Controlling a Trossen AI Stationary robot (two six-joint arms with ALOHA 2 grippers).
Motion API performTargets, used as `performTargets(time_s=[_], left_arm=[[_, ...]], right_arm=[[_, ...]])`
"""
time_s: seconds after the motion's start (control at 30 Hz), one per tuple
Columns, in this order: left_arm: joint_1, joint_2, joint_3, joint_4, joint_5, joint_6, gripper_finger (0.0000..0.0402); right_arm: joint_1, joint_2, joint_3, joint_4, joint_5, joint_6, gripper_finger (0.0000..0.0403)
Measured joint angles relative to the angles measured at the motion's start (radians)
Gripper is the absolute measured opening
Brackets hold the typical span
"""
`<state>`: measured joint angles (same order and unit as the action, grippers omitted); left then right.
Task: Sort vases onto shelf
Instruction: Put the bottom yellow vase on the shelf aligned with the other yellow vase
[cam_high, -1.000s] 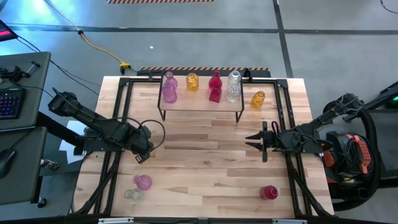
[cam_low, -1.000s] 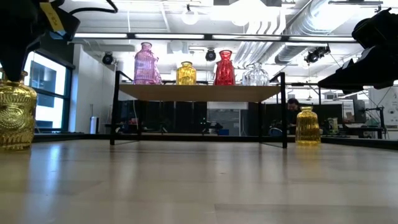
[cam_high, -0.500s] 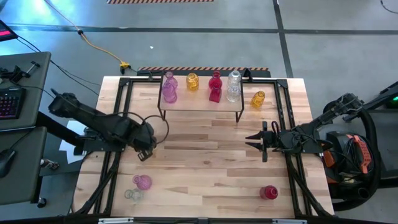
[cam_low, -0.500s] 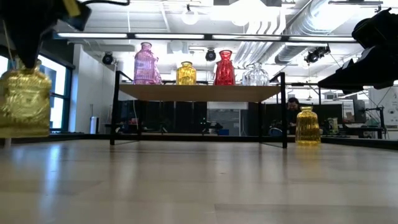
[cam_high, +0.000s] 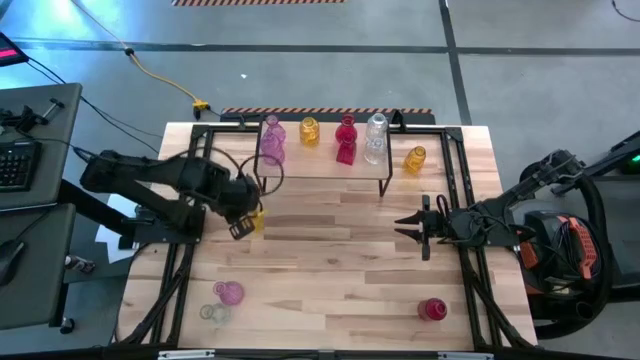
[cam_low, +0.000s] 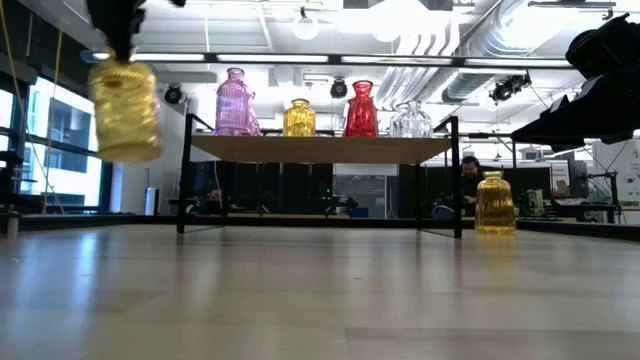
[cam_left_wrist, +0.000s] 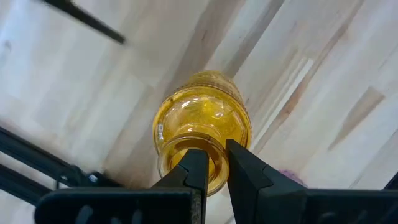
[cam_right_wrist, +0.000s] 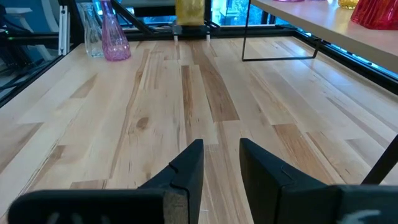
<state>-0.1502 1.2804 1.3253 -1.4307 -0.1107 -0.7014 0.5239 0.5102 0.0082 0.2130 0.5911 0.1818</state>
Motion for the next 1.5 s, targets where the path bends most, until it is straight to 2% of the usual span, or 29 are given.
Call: performTargets(time_s=[0.3,0.6,0.93,1.1,1.23,1.5], left_arm=[[0.160,0.134,0.248,-0.057,-0.034,0.347,0.0027],[0.297,0.307,0.490,-0.102,-0.026,0.601,0.0028],[0.322,0.494,0.732,-0.141,-0.038,0.753,0.0028],[0.331,0.547,0.833,-0.141,-0.099,0.860,0.0028],[0.350,0.581,0.895,-0.140,-0.149,0.951,0.0028],[0.397,0.607,0.897,-0.141,-0.109,1.028,0.0028]], right_arm=[[0.000,0.000,0.000,-0.006,0.000,0.000,0.0087],[0.000,0.000,0.000,-0.007,0.000,0.000,0.0087],[0.000,0.000,0.000,-0.007,0.000,0.000,0.0087],[0.000,0.000,0.000,-0.007,0.000,0.000,0.0087],[0.000,0.000,0.000,-0.007,0.000,0.000,0.0087],[0.000,0.000,0.000,-0.007,0.000,0.000,0.0087]])
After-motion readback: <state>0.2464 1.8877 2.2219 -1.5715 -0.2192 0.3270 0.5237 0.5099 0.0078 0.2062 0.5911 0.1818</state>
